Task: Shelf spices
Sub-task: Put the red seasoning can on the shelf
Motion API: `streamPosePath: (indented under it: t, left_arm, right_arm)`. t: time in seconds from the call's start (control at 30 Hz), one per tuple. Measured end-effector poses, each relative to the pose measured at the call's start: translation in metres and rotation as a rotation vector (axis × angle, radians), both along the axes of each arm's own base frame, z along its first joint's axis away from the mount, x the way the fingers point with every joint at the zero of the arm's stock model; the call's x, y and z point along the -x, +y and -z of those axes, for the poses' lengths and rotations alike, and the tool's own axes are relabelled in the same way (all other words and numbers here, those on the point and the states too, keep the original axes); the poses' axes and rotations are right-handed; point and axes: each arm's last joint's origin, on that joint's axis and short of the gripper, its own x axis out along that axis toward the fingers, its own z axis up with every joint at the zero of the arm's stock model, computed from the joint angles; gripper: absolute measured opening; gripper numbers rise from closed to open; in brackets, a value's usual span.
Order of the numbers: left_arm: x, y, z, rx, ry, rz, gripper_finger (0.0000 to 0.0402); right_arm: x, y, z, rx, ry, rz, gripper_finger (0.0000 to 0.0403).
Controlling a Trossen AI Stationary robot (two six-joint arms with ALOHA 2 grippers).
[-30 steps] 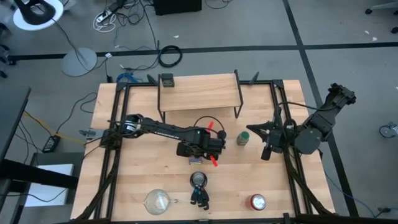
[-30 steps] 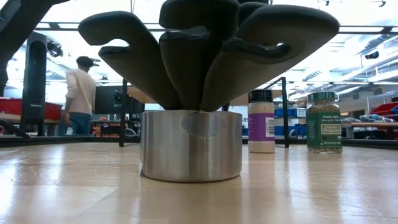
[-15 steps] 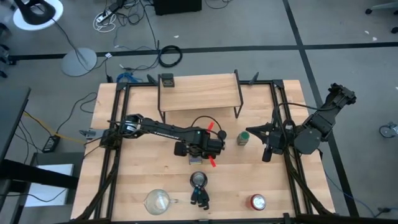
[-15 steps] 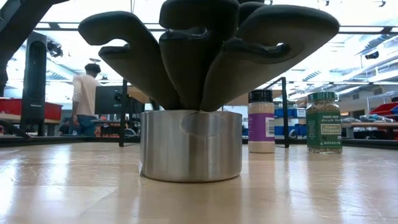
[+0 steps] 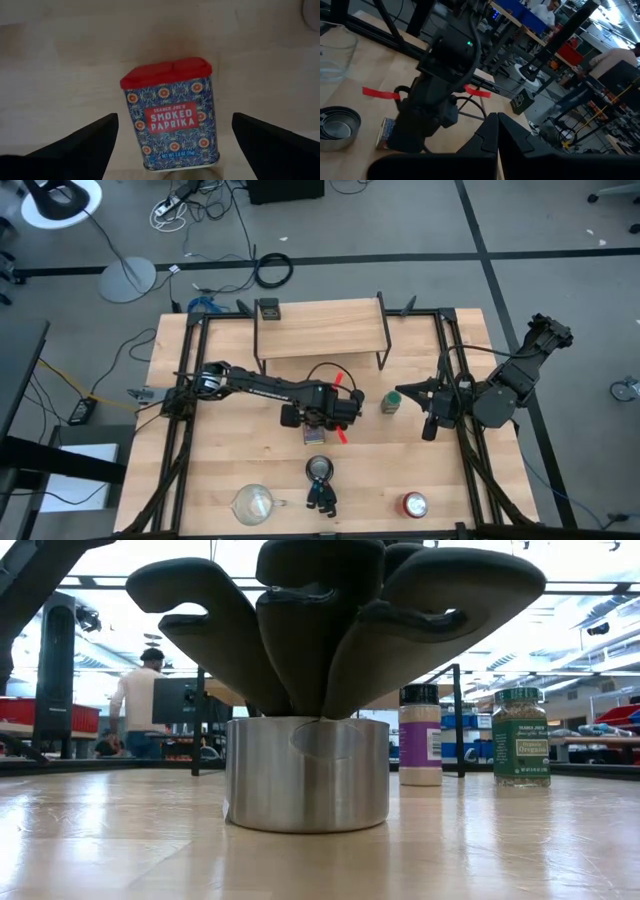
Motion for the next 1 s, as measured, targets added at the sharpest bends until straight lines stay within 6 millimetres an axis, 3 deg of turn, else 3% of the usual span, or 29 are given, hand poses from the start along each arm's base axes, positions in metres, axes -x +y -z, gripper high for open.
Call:
streamPosePath:
  t: [0.3, 0.53, 1.0]
  left_arm:
    - [-0.005, 0.0, 0.013, 0.029, 0.014, 0.006, 0.0394]
    - [-0.012, 0.002, 0.035, 0.059, 0.04, 0.021, 0.0394]
    - [-0.017, 0.005, 0.036, -0.04, -0.006, 0.044, 0.039]
  right_arm:
    - [0.0, 0.0, 0.0, -0.001, 0.0, -0.001, 0.0006]
    - [0.0, 0.0, 0.0, -0.003, -0.003, -0.002, 0.0003]
    - [0.0, 0.0, 0.0, -0.003, -0.003, -0.001, 0.0003]
